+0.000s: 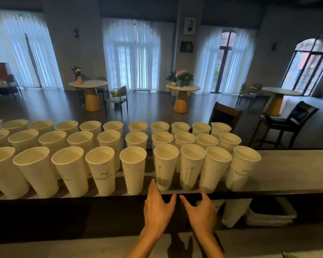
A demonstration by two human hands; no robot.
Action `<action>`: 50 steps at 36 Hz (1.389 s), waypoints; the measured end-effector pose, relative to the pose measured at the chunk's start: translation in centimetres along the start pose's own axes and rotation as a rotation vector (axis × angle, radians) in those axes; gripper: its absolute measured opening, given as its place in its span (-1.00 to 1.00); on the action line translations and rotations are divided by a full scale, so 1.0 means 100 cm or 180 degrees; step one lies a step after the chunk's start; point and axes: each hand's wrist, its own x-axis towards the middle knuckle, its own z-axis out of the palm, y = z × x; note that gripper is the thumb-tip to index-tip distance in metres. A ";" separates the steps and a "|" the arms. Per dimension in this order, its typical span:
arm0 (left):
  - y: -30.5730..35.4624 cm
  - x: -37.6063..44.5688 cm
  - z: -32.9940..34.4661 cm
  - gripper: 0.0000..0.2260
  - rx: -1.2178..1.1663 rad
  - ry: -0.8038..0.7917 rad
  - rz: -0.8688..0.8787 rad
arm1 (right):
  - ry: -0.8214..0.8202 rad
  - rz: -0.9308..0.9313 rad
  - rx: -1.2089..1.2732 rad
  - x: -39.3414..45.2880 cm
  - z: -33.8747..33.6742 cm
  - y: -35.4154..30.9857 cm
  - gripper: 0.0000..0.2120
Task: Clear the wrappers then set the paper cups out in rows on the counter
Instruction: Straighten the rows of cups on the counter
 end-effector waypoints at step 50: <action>-0.014 0.027 0.026 -0.35 0.0475 0.0473 -0.0471 | -0.0303 -0.0489 -0.0382 0.035 -0.003 0.009 -0.34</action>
